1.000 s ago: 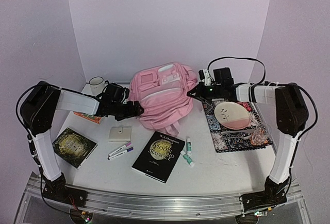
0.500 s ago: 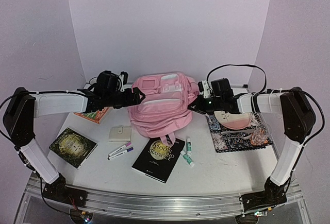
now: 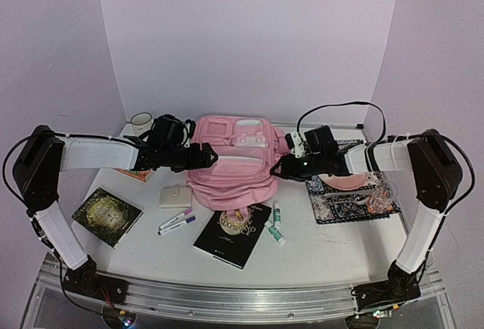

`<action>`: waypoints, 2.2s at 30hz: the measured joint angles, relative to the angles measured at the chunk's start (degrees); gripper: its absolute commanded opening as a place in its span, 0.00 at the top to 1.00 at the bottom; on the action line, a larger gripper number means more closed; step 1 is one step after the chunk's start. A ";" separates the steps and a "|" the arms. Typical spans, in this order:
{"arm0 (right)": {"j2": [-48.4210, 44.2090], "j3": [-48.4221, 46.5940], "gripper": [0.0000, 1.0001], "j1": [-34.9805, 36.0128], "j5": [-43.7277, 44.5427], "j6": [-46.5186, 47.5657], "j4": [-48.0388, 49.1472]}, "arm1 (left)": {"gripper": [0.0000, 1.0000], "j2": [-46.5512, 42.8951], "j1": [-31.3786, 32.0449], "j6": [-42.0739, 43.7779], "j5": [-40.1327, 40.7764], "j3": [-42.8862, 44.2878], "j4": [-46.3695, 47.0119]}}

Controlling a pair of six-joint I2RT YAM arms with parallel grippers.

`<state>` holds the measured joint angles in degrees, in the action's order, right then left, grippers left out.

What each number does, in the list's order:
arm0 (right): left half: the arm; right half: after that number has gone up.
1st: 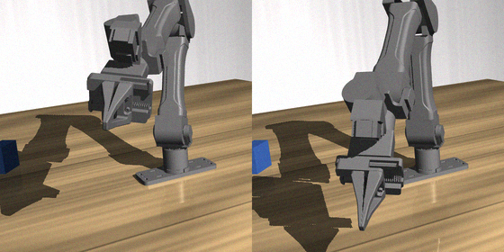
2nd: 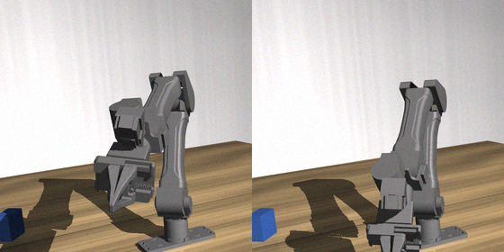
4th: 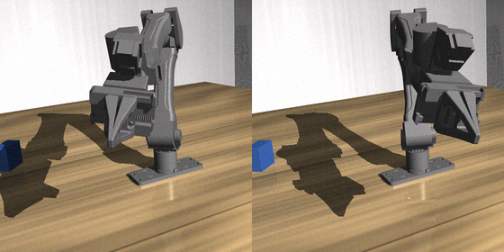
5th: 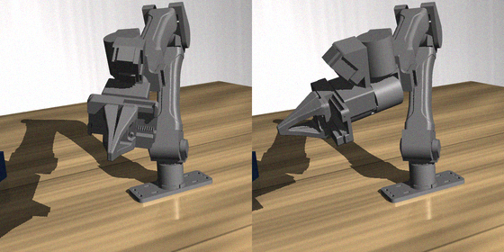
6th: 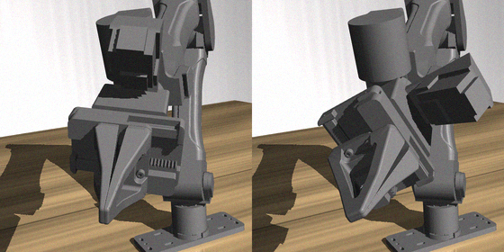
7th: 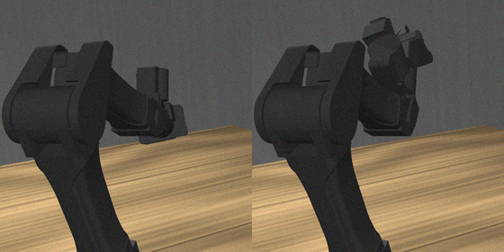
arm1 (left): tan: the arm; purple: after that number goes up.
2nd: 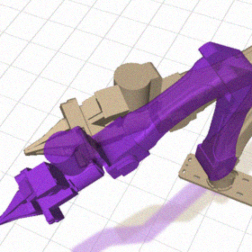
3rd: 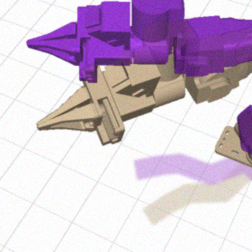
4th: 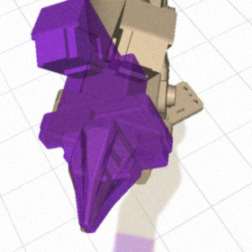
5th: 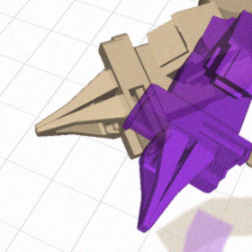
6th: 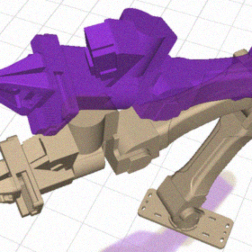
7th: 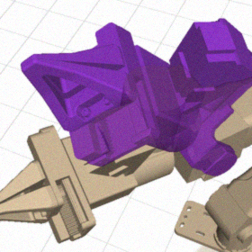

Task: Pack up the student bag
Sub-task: Move the student bag from the book.

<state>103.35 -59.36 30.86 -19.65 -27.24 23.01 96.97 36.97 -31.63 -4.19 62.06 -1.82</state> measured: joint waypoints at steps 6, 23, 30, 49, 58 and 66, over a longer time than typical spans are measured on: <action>0.12 -5.28 0.44 -4.16 -0.98 3.42 -1.51 | 0.10 -0.28 0.00 0.08 1.12 -1.68 -0.14; 22.90 -24.05 0.51 -8.17 -6.81 4.44 -2.19 | 0.10 -0.26 0.00 0.06 2.89 -3.60 -1.15; 26.96 -27.53 0.64 -8.38 -11.42 3.97 -1.74 | 0.11 3.02 0.00 0.18 2.77 -3.58 -1.06; 21.02 -20.85 1.00 -9.04 -16.23 -1.14 2.69 | 0.11 8.24 -0.01 4.76 3.23 1.68 -3.02; 8.88 -11.56 1.00 -8.34 -15.36 -5.23 6.63 | 0.11 7.46 0.25 7.87 6.73 7.45 -3.80; 5.81 -7.89 1.00 -6.92 -11.99 -7.51 9.32 | 0.14 4.38 3.76 7.89 8.46 11.78 -5.95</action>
<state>109.16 -67.26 23.94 -31.64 -34.74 32.33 101.35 40.73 -23.74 4.27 73.84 -7.77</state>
